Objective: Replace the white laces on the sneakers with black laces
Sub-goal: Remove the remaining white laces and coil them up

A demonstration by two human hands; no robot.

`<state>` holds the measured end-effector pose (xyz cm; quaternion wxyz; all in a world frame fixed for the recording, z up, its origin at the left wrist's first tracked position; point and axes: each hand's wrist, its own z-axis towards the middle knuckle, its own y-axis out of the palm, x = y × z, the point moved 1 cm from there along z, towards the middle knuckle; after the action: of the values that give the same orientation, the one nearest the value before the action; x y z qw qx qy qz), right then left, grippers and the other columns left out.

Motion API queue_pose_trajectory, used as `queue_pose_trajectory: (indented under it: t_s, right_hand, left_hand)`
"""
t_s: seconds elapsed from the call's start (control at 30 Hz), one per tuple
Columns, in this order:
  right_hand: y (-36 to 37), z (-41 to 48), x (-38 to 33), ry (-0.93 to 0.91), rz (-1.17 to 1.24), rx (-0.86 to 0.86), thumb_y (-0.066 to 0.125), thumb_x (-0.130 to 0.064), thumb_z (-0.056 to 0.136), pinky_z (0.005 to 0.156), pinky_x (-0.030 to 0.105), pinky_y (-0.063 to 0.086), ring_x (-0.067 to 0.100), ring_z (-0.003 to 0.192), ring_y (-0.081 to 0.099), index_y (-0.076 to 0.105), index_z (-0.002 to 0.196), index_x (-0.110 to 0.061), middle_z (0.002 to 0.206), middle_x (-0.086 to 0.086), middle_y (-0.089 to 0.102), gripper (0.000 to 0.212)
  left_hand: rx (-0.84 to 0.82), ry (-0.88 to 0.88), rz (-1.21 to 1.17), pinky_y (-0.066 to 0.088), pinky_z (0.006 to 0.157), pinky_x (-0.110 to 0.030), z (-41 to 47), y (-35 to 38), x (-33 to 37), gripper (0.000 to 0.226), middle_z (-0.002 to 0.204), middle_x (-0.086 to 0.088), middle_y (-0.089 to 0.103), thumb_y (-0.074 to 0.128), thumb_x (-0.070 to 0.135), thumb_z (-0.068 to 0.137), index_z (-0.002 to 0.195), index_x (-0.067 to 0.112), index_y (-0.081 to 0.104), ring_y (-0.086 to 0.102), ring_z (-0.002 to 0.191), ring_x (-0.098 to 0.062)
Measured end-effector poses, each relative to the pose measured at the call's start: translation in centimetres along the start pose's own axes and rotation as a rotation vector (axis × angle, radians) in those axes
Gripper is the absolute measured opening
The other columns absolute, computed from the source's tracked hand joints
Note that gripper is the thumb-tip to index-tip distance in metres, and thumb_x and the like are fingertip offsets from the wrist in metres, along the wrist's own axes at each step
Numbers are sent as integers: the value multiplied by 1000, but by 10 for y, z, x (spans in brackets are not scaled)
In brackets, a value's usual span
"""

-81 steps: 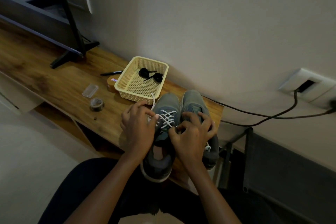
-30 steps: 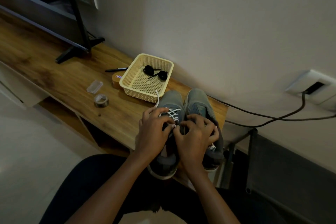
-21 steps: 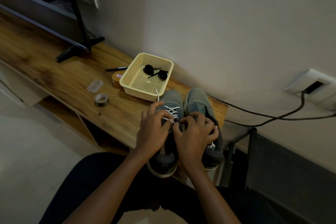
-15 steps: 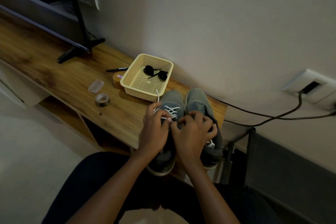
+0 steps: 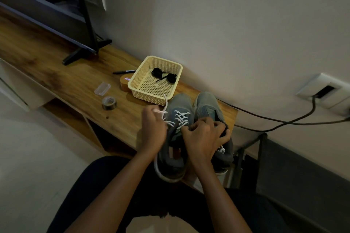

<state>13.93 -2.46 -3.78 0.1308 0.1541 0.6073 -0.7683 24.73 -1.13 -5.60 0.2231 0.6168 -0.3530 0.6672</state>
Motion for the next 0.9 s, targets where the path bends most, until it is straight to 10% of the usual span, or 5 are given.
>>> queue_pose_trajectory:
  t_s: [0.1,0.2,0.3,0.47,0.9]
  right_hand:
    - [-5,3,4,-32,-45,-95,63,-38,80,111,48,8,26,121,32,72,83,-21,115,-5,58,20]
    - [-22,20,5,-84,19,-192,62,-34,83,107,45,18,27,120,34,70,89,-22,118,-2,55,16]
    - [-28,36,2,-276,74,-267,60,-24,86,99,38,27,24,118,38,69,91,-22,119,-2,57,11]
    - [-7,25,-3,-510,-44,-328,61,-23,85,91,34,18,23,122,26,69,99,-24,128,-4,47,16]
    - [9,24,8,-450,183,-76,77,-9,69,85,43,32,28,114,34,69,74,-14,116,5,60,11]
  left_hand:
    - [42,-145,-13,55,73,-34,17,-14,-3,12,123,-15,52,44,15,98,100,17,55,59,95,-30]
    - [-37,-111,134,43,74,-11,17,-24,-4,36,144,-9,35,52,15,95,130,17,55,53,103,-20]
    - [-88,-21,303,28,94,-22,14,-26,-3,47,148,-5,31,59,20,91,136,23,49,34,132,-21]
    - [-199,259,567,23,102,-36,-7,-21,1,24,139,11,41,74,34,72,80,34,52,24,133,-20]
    - [-142,417,579,18,101,-47,-2,-21,-7,26,135,11,52,86,30,58,59,26,60,26,137,-20]
